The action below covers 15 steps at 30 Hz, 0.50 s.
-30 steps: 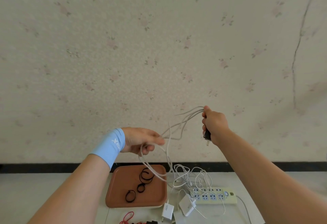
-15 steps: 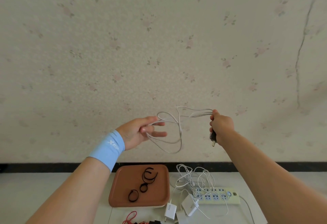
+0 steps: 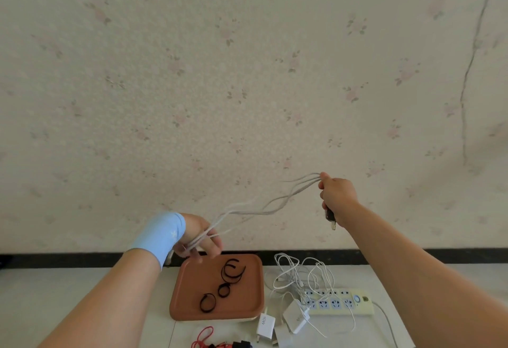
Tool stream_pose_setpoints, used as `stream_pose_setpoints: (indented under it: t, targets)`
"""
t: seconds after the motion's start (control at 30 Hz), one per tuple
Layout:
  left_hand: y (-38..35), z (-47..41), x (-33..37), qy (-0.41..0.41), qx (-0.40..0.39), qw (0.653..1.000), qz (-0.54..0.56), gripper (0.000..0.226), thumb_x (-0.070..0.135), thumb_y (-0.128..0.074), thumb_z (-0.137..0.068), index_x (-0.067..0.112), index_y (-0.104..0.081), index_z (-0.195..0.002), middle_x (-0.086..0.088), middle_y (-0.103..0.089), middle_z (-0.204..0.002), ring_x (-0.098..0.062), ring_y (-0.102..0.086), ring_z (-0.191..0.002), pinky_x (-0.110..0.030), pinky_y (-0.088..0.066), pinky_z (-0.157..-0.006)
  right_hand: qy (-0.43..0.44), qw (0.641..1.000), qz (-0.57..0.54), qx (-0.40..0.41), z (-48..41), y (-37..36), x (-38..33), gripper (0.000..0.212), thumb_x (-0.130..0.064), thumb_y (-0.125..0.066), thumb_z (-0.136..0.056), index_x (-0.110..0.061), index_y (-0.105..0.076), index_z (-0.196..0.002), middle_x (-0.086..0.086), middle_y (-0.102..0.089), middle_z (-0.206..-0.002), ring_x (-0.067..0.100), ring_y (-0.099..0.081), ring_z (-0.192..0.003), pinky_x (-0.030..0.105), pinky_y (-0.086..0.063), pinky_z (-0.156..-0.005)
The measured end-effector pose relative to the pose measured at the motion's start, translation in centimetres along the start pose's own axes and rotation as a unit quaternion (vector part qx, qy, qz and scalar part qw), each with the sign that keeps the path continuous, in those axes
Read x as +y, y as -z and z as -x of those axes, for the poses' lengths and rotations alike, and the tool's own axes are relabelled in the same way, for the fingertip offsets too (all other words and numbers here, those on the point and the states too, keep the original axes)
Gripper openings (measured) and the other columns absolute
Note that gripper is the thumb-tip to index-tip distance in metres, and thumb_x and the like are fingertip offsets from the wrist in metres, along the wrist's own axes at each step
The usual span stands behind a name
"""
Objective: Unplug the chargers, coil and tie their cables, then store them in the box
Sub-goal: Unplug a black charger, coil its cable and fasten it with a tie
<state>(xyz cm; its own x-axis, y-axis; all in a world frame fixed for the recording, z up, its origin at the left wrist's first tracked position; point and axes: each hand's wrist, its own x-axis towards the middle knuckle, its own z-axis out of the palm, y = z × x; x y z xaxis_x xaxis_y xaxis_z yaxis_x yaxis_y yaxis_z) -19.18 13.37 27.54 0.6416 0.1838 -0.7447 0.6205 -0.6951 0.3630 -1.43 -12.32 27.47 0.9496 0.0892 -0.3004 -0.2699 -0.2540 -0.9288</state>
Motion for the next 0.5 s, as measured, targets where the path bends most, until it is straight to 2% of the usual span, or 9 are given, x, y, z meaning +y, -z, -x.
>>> stream_pose_setpoints:
  t: [0.07,0.13,0.17,0.2,0.27,0.33,0.4,0.43,0.5]
  targets:
    - [-0.6,-0.6,-0.1,-0.002,-0.034,0.995,0.089,0.037,0.034,-0.075,-0.086,0.025,-0.056,-0.116,0.003,-0.066,-0.116,-0.015,-0.069,-0.093,-0.029,-0.055,-0.077,0.026,0.997,0.031,-0.064,0.5,-0.6,-0.1,0.036,-0.040,-0.050,-0.104,-0.010,-0.059,-0.085,0.003,-0.048,-0.056,0.020,-0.043,-0.044,0.027,-0.037,-0.045]
    - [-0.5,-1.2,-0.5,0.018,-0.019,0.996,0.081,0.047,0.034,-0.075,-0.084,0.023,-0.054,-0.123,-0.001,-0.059,-0.130,-0.015,-0.065,-0.107,-0.039,-0.051,-0.098,0.052,0.988,0.065,-0.130,1.4,-1.1,-0.4,0.036,-0.041,-0.049,-0.104,-0.011,-0.058,-0.085,-0.002,-0.045,-0.049,0.019,-0.042,-0.042,0.028,-0.039,-0.045]
    - [-0.3,-1.6,-0.8,0.025,0.000,0.998,0.060,0.053,0.031,-0.074,-0.083,0.021,-0.052,-0.130,-0.003,-0.054,-0.138,-0.014,-0.062,-0.112,-0.041,-0.049,-0.102,0.066,0.983,0.079,-0.151,1.9,-1.4,-0.7,0.037,-0.041,-0.048,-0.104,-0.012,-0.058,-0.085,-0.003,-0.044,-0.047,0.018,-0.042,-0.042,0.028,-0.039,-0.045]
    - [0.1,-1.8,-1.1,0.031,0.025,0.998,0.039,0.062,0.028,-0.073,-0.082,0.020,-0.048,-0.137,-0.003,-0.051,-0.143,-0.013,-0.059,-0.114,-0.040,-0.050,-0.102,0.078,0.979,0.089,-0.164,2.3,-1.6,-0.9,0.037,-0.041,-0.047,-0.105,-0.012,-0.057,-0.084,-0.004,-0.043,-0.046,0.018,-0.041,-0.042,0.028,-0.039,-0.045]
    - [0.9,-1.8,-1.5,0.055,0.070,0.996,0.010,0.082,0.028,-0.075,-0.078,0.028,-0.035,-0.149,-0.001,-0.055,-0.141,-0.012,-0.059,-0.113,-0.037,-0.052,-0.099,0.099,0.975,0.096,-0.176,2.9,-2.0,-1.2,0.038,-0.041,-0.046,-0.105,-0.012,-0.056,-0.083,-0.005,-0.042,-0.046,0.018,-0.040,-0.041,0.027,-0.038,-0.044]
    - [1.1,-1.5,-1.0,0.072,0.120,0.989,-0.044,0.087,0.027,-0.073,-0.082,0.027,-0.024,-0.154,-0.003,-0.050,-0.145,-0.016,-0.058,-0.117,-0.036,-0.049,-0.102,0.123,0.970,0.114,-0.175,3.3,-2.1,-1.3,0.039,-0.041,-0.046,-0.105,-0.012,-0.058,-0.081,-0.004,-0.043,-0.048,0.016,-0.039,-0.039,0.027,-0.037,-0.044]
    - [0.9,-1.4,0.1,0.008,0.204,0.977,-0.054,0.075,0.021,-0.065,-0.090,0.020,-0.026,-0.154,-0.003,-0.041,-0.153,-0.021,-0.049,-0.131,-0.035,-0.041,-0.109,0.142,0.961,0.154,-0.183,3.5,-2.0,-1.2,0.041,-0.040,-0.046,-0.105,-0.011,-0.063,-0.084,-0.002,-0.047,-0.053,0.015,-0.041,-0.040,0.027,-0.039,-0.044]
    - [0.6,-1.2,0.9,-0.054,0.237,0.970,-0.007,0.071,0.020,-0.063,-0.092,0.021,-0.028,-0.154,-0.001,-0.040,-0.154,-0.020,-0.045,-0.135,-0.033,-0.040,-0.109,0.149,0.954,0.174,-0.196,3.6,-1.9,-1.2,0.041,-0.040,-0.045,-0.106,-0.010,-0.064,-0.086,-0.001,-0.048,-0.055,0.014,-0.042,-0.040,0.026,-0.039,-0.043]
    - [-0.4,-0.3,2.8,-0.189,0.261,0.943,0.086,0.083,0.033,-0.072,-0.087,0.026,-0.024,-0.154,0.007,-0.034,-0.157,-0.012,-0.036,-0.141,-0.031,-0.034,-0.113,0.163,0.938,0.196,-0.233,4.0,-1.9,-1.2,0.040,-0.039,-0.045,-0.106,-0.009,-0.065,-0.088,-0.003,-0.048,-0.053,0.014,-0.042,-0.039,0.024,-0.039,-0.041]
